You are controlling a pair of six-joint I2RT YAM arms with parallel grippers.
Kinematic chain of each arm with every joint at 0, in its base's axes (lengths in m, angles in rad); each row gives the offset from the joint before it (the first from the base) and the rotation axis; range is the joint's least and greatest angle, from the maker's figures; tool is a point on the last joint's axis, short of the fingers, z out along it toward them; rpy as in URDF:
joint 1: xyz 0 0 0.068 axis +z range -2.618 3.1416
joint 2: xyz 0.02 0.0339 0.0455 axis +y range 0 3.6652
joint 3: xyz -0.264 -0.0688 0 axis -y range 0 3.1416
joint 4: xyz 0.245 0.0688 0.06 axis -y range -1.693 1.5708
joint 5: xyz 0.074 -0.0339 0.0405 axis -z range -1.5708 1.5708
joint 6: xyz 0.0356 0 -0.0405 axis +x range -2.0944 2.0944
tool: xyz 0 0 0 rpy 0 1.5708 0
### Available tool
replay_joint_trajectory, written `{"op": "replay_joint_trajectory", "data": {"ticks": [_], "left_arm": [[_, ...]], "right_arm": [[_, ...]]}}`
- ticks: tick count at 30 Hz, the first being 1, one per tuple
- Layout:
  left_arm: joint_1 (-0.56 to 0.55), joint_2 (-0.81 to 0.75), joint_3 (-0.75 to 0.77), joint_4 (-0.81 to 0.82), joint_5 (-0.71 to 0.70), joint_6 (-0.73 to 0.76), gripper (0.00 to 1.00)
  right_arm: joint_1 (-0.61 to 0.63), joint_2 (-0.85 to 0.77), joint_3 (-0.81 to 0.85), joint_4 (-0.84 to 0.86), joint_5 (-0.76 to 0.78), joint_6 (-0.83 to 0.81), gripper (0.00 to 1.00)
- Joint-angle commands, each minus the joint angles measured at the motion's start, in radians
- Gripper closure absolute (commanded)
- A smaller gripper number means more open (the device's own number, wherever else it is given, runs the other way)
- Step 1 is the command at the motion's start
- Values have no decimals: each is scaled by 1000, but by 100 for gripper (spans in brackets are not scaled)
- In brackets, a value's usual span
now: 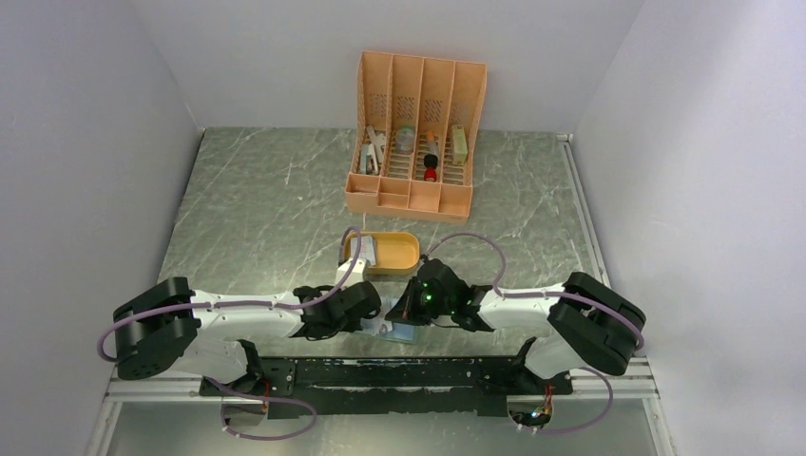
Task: Put the credit cards into the card holder
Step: Insert the credit card into the card holder.
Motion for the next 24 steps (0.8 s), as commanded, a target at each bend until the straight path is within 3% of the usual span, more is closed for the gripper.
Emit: {"op": "replay_joint_trajectory", "data": {"ticks": [1,24], "left_arm": [[-5,12,-32,27,105,-27,95],[-5,-46,-52,-10,81,-45,95]], "right_arm": [[4,0,-31,-37,80,26,100],[1,-67,-79,-66,145,33,100]]}}
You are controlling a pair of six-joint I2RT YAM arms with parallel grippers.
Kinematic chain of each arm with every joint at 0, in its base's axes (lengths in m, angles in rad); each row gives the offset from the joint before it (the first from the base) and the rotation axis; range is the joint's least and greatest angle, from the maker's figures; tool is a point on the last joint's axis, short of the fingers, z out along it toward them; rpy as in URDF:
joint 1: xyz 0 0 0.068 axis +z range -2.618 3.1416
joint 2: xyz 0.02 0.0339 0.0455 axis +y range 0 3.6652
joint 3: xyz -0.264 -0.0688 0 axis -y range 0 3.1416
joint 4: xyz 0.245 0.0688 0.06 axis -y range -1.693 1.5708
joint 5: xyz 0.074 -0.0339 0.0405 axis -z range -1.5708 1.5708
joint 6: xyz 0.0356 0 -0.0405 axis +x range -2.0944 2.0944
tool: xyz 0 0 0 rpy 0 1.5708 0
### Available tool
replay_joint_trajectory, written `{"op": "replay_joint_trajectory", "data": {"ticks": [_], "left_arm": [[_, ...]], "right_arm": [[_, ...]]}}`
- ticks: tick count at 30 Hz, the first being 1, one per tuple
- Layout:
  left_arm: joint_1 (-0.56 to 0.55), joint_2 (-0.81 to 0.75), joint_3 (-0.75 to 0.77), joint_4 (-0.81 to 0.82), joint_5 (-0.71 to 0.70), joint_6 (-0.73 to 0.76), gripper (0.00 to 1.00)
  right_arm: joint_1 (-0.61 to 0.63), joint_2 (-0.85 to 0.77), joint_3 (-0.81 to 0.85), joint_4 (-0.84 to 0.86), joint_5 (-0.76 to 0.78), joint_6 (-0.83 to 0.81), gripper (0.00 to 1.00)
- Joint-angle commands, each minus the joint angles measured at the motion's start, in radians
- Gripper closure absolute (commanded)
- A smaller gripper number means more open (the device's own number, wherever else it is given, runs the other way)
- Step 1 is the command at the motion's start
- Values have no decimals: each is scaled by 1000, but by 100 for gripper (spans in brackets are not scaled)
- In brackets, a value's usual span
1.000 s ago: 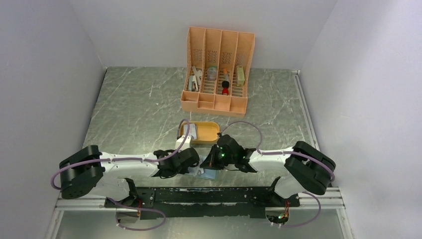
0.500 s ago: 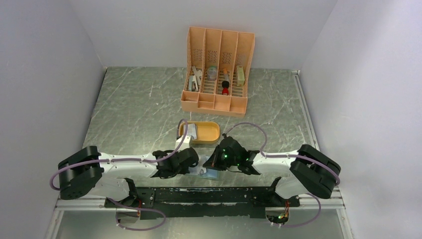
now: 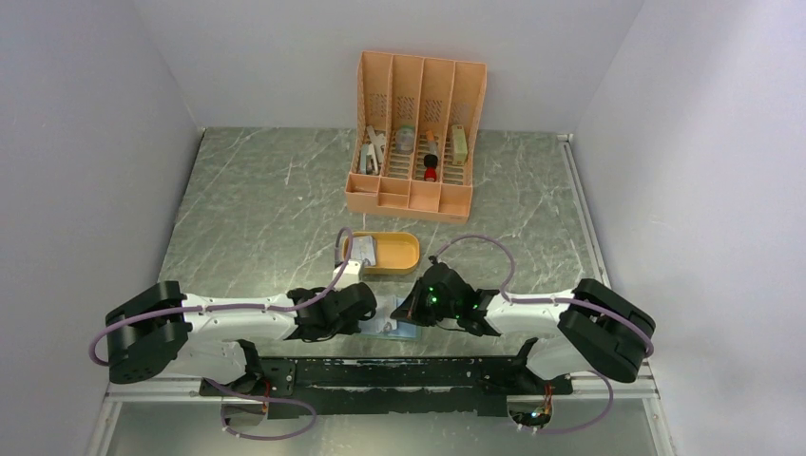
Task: Put the credit cards into the card holder
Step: Insert the credit card into the card holder.
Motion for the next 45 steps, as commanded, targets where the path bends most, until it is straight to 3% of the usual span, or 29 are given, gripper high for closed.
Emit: {"op": "replay_joint_trajectory", "data": {"ticks": [1,24,45], "left_arm": [[-8,0,-22,-14,43,-11,95],[-13,8,-60,68,112,-21,95],[-16,5,-56,64,102,-19,95]], "right_arm": [[1,-13,-29,-67,78,0,100],[6,5,-68,38,80,67,100],[35,85,13,33,5,12,100]]}}
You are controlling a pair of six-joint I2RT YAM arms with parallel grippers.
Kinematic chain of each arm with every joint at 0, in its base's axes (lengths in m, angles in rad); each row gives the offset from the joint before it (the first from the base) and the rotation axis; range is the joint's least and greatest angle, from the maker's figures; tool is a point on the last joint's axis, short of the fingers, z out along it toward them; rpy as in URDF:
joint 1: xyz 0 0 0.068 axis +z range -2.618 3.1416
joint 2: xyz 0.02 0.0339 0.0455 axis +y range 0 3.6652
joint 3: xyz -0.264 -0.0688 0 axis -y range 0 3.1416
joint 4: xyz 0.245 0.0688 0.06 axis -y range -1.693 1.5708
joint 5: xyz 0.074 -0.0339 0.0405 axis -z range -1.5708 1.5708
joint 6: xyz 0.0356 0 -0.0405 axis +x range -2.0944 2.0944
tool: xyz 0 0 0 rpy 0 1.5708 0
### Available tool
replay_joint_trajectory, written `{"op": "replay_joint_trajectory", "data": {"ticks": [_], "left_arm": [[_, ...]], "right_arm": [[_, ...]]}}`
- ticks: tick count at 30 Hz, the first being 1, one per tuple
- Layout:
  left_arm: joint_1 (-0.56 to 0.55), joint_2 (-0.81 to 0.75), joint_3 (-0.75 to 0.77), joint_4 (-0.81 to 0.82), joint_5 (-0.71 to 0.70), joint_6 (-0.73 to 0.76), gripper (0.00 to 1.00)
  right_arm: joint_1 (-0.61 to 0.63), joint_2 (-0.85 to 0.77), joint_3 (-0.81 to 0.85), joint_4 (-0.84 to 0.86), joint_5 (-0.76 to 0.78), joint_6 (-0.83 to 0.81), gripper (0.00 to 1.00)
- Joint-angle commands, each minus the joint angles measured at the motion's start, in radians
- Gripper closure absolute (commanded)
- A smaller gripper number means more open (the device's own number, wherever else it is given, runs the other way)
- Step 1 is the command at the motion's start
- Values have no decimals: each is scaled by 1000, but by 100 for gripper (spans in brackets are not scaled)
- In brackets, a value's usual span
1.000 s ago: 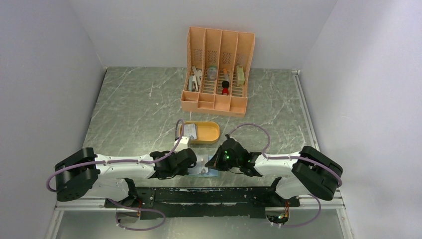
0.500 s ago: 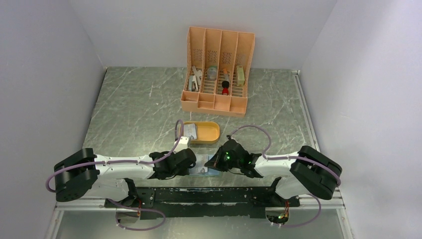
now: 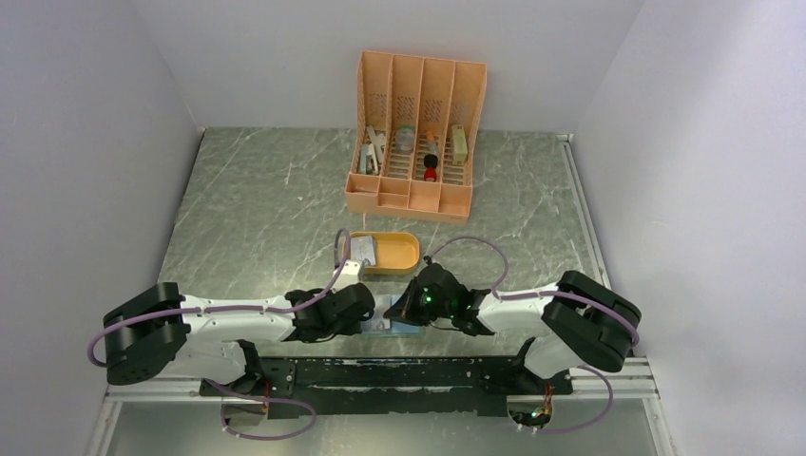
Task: Put the credit cards into the card holder
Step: Insert the credit card into the card holder.
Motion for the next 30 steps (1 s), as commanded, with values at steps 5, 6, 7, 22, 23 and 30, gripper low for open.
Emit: {"op": "replay_joint_trajectory", "data": {"ticks": [5,6,7,22,23,30], "left_arm": [[-16,-7,-35,-7,61,-22,95],[-17,-9,-36,-9,60,-22,95],[-17,-12,-38,-8,60,-22,95],[-16,-2,-27,4,65,-13,95],[-17,0,-26,6,68,-13,95],[-17,9,-19,6,64,-9,95]], "right_arm": [[13,-52,18,-121,16,-55,70],[13,-51,22,-126,13,-61,66],[13,-49,30,-129,8,-68,64],[28,63,114,-125,-63,-128,61],[29,67,121,-130,-64,-133,61],[52,75,172,-185,-46,-182,61]]}}
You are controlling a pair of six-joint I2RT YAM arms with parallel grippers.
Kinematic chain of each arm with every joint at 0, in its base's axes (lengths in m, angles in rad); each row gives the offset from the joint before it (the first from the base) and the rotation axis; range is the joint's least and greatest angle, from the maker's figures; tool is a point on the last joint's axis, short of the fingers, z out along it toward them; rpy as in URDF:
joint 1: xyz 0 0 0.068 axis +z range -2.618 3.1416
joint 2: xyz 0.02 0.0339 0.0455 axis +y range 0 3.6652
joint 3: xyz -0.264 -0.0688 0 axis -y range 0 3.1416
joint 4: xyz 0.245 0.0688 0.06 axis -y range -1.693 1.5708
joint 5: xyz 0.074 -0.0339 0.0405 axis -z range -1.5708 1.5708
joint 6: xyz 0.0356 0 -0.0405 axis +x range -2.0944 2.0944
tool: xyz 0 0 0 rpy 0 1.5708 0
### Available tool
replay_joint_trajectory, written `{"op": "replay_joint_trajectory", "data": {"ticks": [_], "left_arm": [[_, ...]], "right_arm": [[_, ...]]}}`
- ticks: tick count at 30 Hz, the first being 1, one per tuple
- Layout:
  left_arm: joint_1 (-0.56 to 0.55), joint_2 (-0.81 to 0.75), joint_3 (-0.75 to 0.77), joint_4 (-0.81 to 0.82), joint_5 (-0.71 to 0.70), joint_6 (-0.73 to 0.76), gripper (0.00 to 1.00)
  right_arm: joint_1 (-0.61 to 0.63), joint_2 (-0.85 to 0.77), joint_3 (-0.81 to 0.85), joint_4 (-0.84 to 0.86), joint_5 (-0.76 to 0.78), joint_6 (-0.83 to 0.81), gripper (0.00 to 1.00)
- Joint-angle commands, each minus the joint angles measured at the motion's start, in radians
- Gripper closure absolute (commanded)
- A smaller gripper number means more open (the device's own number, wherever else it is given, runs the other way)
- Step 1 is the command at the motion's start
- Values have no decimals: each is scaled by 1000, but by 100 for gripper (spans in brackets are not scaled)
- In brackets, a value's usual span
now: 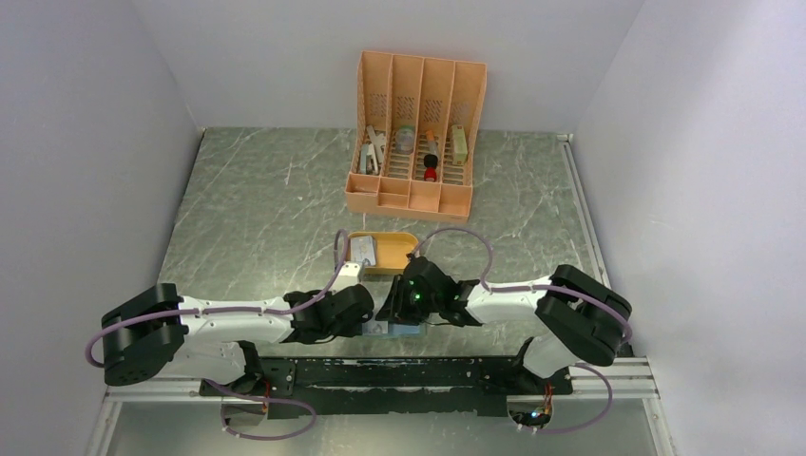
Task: Put the credit cards into the card holder
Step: Insert the credit card into the card holder.
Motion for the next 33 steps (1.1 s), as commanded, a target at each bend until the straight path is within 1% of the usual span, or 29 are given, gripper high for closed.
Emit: {"op": "replay_joint_trajectory", "data": {"ticks": [1,8,11,14,18,26,33], "left_arm": [[-11,21,-6,-12,42,1,95],[-10,14,-4,-37,24,-2,95],[-10,7,-3,-45,16,0,95],[-10,1,-2,-44,16,2,95],[-10,0,6,-53,11,3,95],[-10,-69,8,-117,-28,-2,95],[-10,-136,27,-184,-55,-8,95]], "right_arm": [[39,22,45,-37,20,-49,61],[70,-3,99,-153,109,-88,61],[75,-6,93,-140,103,-93,61],[84,-6,76,-71,75,-95,59],[97,-4,94,-82,79,-107,57],[95,-101,128,-254,167,-134,44],[91,-190,147,-364,237,-165,42]]}}
